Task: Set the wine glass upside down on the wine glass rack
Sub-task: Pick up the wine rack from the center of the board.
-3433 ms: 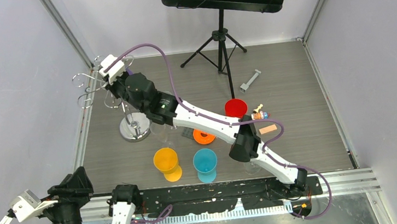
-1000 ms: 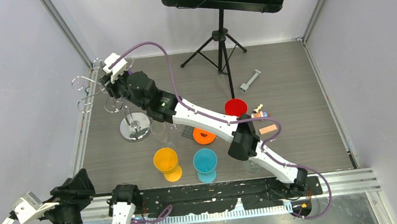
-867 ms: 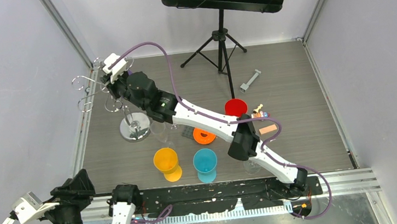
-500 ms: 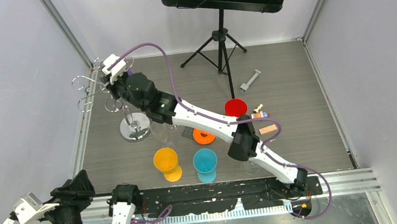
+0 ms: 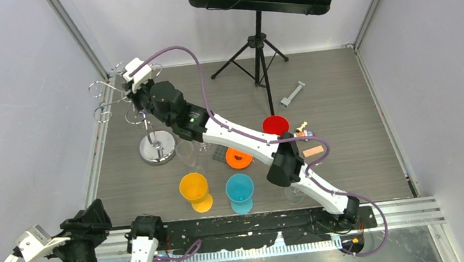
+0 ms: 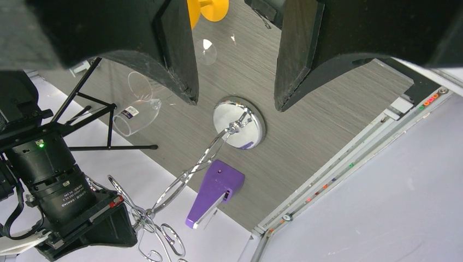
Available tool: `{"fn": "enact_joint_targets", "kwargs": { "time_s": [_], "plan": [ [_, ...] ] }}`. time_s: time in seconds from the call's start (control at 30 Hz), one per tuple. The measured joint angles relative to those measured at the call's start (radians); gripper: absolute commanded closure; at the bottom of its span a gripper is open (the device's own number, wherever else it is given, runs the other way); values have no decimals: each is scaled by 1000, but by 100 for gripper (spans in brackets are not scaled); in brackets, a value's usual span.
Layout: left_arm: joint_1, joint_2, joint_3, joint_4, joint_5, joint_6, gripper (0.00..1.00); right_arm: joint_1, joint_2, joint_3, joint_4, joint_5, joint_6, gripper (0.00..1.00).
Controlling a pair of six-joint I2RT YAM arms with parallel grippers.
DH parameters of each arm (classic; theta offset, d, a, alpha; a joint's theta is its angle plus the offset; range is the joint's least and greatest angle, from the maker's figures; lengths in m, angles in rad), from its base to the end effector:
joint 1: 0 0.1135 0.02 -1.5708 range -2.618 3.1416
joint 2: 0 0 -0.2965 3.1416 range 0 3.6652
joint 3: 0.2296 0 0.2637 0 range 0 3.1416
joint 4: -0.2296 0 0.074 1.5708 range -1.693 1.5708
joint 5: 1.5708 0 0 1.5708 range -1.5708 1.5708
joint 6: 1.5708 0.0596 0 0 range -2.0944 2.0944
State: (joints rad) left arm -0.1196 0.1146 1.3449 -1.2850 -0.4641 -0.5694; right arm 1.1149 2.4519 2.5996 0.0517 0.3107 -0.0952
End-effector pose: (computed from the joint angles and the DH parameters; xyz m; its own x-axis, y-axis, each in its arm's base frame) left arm -0.1142 0.0406 0.4025 0.1360 -0.5019 -0.8542 -0.3131 0.7962 -0.5177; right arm 0.2902 0.5505 0.4252 0.1555 0.1116 -0.9815 -0.7114 0.7020 -0.0329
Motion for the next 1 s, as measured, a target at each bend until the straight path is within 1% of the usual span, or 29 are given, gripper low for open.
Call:
{"fn": "enact_joint_targets", "kwargs": {
  "time_s": [1.0],
  "plan": [
    [0,-2,-7,1,1,-5,47,-3,-7,0,-8,17,-8,95]
  ]
}}
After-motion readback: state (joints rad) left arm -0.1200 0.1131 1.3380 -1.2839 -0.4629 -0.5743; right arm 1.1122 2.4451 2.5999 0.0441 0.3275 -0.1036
